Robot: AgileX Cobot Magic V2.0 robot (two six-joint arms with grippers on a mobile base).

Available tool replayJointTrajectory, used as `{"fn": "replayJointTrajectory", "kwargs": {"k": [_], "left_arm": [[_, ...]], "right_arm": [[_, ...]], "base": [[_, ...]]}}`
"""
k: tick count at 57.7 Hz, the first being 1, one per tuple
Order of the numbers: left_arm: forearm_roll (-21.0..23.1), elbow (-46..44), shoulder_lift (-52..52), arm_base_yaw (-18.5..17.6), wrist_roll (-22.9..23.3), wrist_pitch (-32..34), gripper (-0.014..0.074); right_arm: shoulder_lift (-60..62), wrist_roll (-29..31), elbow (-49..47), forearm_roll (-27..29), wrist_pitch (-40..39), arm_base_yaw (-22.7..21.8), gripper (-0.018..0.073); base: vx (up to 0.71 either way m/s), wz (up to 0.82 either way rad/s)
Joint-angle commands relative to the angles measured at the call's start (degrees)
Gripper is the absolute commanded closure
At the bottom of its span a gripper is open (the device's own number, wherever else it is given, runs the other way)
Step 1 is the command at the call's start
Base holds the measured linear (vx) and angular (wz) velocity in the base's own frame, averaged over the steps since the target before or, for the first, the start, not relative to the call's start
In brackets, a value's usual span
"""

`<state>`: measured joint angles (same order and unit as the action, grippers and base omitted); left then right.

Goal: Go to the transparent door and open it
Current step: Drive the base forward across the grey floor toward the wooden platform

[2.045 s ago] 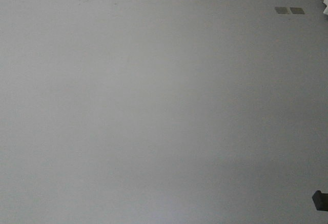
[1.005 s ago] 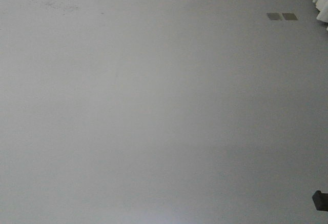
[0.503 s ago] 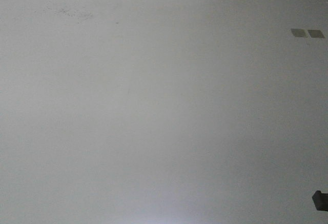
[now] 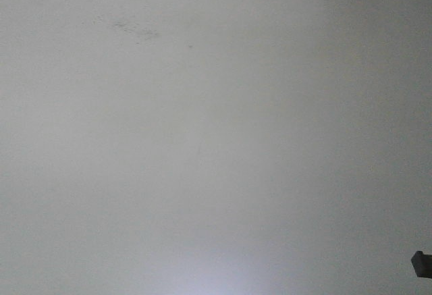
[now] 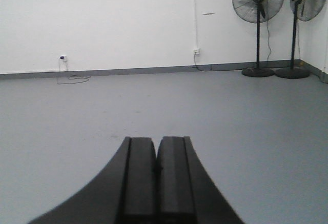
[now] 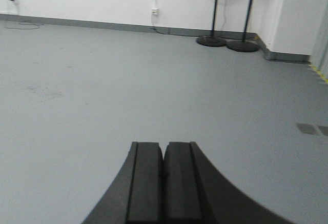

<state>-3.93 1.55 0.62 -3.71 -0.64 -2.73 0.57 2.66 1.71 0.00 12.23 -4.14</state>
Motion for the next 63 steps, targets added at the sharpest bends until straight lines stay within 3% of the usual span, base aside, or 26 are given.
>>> {"fn": "replayJointTrajectory", "kwargs": {"k": [1, 63], "left_arm": [[0.50, 1.74, 0.67, -0.30, 0.17, 4.76, 0.0602], [0.50, 1.74, 0.67, -0.30, 0.17, 4.76, 0.0602]], "right_arm": [[0.62, 0.31, 0.82, 0.00, -4.79, -0.29, 0.0567], [0.62, 0.31, 0.82, 0.00, -4.77, -0.29, 0.0567]], "base": [[0.47, 0.34], [0.50, 0.48]]}}
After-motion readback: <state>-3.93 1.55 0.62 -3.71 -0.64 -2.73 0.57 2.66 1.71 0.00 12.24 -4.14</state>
